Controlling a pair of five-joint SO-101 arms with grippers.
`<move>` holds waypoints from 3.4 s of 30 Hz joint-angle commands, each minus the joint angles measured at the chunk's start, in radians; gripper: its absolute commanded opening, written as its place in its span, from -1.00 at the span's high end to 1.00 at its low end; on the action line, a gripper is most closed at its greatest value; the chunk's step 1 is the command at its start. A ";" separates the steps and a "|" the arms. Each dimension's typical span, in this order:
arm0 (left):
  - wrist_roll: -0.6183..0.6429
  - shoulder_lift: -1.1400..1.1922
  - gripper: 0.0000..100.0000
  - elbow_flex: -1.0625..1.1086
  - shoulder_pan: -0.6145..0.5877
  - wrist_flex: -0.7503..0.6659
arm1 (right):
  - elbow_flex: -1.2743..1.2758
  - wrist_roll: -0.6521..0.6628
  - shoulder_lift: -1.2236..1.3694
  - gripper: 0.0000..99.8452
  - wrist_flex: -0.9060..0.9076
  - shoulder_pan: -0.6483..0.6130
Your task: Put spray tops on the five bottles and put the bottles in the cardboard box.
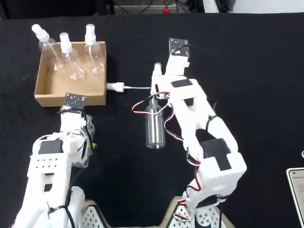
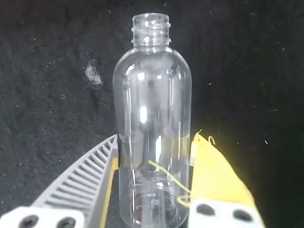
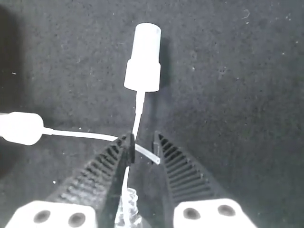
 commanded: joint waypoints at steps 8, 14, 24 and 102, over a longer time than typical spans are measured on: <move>0.003 -0.021 0.59 -0.010 -0.002 -0.017 | -0.008 0.012 -0.013 0.98 0.008 0.015; 0.003 -0.021 0.59 -0.010 -0.002 -0.017 | -0.016 0.012 -0.019 0.97 0.058 0.038; 0.003 -0.021 0.59 0.012 -0.010 -0.064 | -0.007 0.084 -0.229 0.98 0.264 0.040; 0.003 -0.021 0.59 0.018 -0.004 -0.071 | 0.415 0.845 -0.688 0.69 0.798 0.812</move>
